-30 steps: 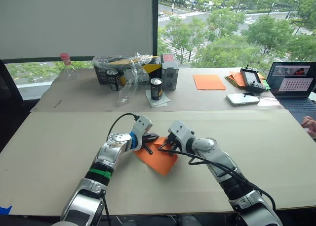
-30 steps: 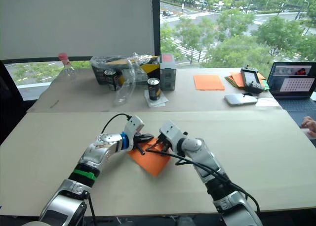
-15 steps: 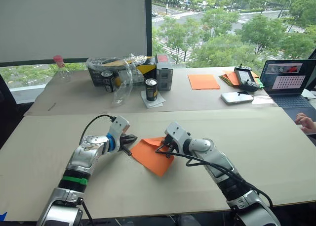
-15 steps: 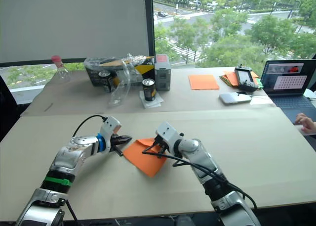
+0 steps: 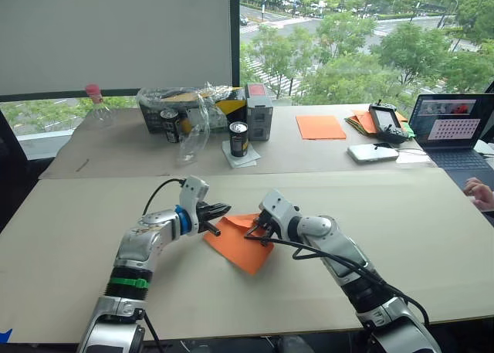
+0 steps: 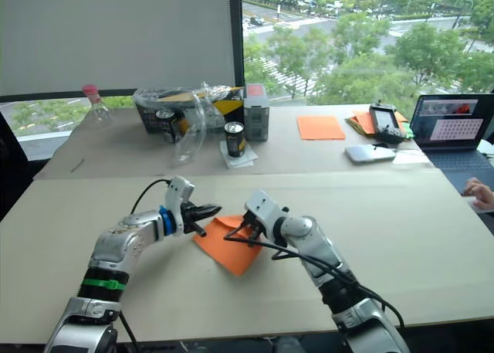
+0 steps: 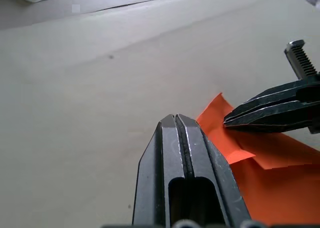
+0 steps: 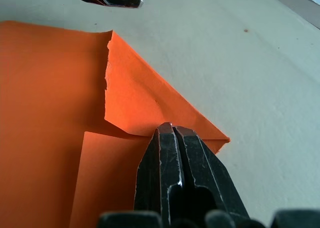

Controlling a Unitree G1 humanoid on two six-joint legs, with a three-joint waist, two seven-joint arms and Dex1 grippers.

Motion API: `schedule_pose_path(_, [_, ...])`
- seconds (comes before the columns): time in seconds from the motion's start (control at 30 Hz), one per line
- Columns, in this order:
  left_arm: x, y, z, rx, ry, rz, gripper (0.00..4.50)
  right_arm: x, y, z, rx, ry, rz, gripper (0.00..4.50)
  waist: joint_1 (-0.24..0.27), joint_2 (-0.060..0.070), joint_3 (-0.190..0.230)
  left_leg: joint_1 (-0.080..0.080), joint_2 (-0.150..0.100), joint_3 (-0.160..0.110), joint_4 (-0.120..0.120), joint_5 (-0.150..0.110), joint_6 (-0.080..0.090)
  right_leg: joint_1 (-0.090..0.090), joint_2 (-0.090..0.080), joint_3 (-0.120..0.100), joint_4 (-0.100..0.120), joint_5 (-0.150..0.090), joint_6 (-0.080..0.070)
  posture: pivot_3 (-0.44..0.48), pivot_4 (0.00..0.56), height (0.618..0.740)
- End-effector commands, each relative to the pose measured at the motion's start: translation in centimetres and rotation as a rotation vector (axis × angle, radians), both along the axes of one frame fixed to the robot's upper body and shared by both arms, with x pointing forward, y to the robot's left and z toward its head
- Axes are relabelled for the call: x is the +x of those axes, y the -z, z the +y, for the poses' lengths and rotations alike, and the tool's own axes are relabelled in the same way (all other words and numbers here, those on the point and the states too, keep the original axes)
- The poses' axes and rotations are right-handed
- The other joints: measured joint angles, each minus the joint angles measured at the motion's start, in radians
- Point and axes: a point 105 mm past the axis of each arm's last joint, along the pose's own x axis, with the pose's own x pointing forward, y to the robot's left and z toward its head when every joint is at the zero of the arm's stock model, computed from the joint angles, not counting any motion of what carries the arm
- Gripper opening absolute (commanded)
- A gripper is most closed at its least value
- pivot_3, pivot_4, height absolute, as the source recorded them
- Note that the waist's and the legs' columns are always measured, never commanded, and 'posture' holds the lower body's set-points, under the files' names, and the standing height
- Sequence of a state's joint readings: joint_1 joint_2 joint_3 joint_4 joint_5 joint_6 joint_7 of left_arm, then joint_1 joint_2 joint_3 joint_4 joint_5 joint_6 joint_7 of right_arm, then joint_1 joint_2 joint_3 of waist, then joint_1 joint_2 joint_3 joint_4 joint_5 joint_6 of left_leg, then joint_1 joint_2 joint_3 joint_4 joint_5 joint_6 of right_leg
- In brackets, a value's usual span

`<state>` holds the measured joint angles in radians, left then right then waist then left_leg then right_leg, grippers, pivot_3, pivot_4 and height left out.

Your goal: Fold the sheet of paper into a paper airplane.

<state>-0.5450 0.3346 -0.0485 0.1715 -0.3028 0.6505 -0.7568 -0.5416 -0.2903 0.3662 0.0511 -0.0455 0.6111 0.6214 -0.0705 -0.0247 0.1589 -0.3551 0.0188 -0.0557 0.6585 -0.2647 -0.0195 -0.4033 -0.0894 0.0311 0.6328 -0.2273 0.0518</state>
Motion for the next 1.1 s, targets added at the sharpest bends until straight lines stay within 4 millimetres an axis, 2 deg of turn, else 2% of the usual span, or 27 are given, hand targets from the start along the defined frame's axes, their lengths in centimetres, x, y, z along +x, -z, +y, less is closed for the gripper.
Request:
schedule_pose_path(0.03, [0.4,0.0,-1.3,0.039,0.022,-0.025,0.02,-1.0,2.7,0.0,-0.04,-0.005,0.097,0.0,0.0,0.0,0.0,0.0,0.0,0.0,0.0,0.0,0.0,0.0,0.0,0.0,0.0,0.0,0.0,0.0,0.15,0.715])
schedule_pose_path(0.1, [0.5,0.6,-1.4,0.071,0.025,-0.017,0.02,-1.0,2.7,-0.1,-0.041,-0.001,0.097,0.0,0.0,0.0,0.0,0.0,0.0,0.0,0.0,0.0,0.0,0.0,0.0,0.0,0.0,0.0,0.0,0.0,0.15,0.715])
schedule_pose_path(0.23, [0.8,2.4,-0.4,0.158,-0.02,0.011,0.02,-1.1,2.6,-0.3,-0.04,0.007,0.096,0.0,0.003,0.0,0.0,-0.001,0.0,0.0,0.0,0.0,0.0,0.0,0.0,0.0,0.0,0.0,0.0,0.0,0.15,0.715])
schedule_pose_path(0.37, [1.2,4.2,2.0,0.219,-0.117,0.066,0.02,-1.1,2.6,-0.4,-0.04,0.012,0.097,0.0,0.003,0.0,0.0,0.0,0.0,0.0,0.0,0.0,0.0,0.0,0.0,0.0,-0.001,0.0,0.0,0.0,0.15,0.715])
schedule_pose_path(0.43, [0.8,4.6,2.5,0.23,-0.114,0.088,0.02,-1.1,2.6,-0.4,-0.04,0.011,0.098,0.0,0.002,0.0,0.0,0.0,0.0,0.0,0.0,0.0,0.0,0.0,0.0,0.0,-0.001,0.0,0.0,0.0,0.15,0.715])
schedule_pose_path(0.57, [-1.5,5.9,4.4,0.245,-0.108,0.147,0.02,-0.9,2.5,-0.3,-0.041,0.008,0.096,0.0,-0.002,0.0,0.0,0.001,0.0,0.0,-0.001,0.0,0.001,0.0,0.0,0.001,-0.001,0.0,0.0,0.0,0.15,0.715])
schedule_pose_path(0.73, [-2.2,6.6,7.5,0.27,-0.208,0.146,0.02,-0.9,2.5,-0.1,-0.039,0.0,0.096,0.0,0.001,0.0,-0.001,0.002,0.0,0.0,-0.001,0.0,0.001,0.001,0.0,0.001,-0.001,0.0,0.0,0.0,0.15,0.715])
schedule_pose_path(0.97, [-1.9,5.9,9.3,0.265,-0.298,0.112,0.02,-0.8,2.4,0.3,-0.037,-0.014,0.097,0.0,-0.001,0.0,-0.002,0.003,0.0,0.001,-0.001,0.0,0.001,0.001,0.0,0.001,0.0,-0.002,0.003,0.0,0.15,0.715])
schedule_pose_path(1.07, [-1.1,3.9,8.4,0.157,-0.303,0.039,0.02,-0.8,2.2,0.4,-0.034,-0.024,0.075,0.0,0.0,0.0,-0.002,0.003,0.0,0.0,-0.001,0.0,0.001,0.001,0.0,0.001,0.0,-0.002,0.003,0.0,0.15,0.715])
schedule_pose_path(1.1, [-0.8,3.0,7.8,0.107,-0.287,0.008,0.02,-0.6,1.5,0.5,-0.022,-0.026,0.052,0.0,0.0,0.0,-0.002,0.003,0.0,0.0,-0.001,0.0,0.001,0.001,0.0,0.001,0.0,-0.002,0.003,0.0,0.15,0.715])
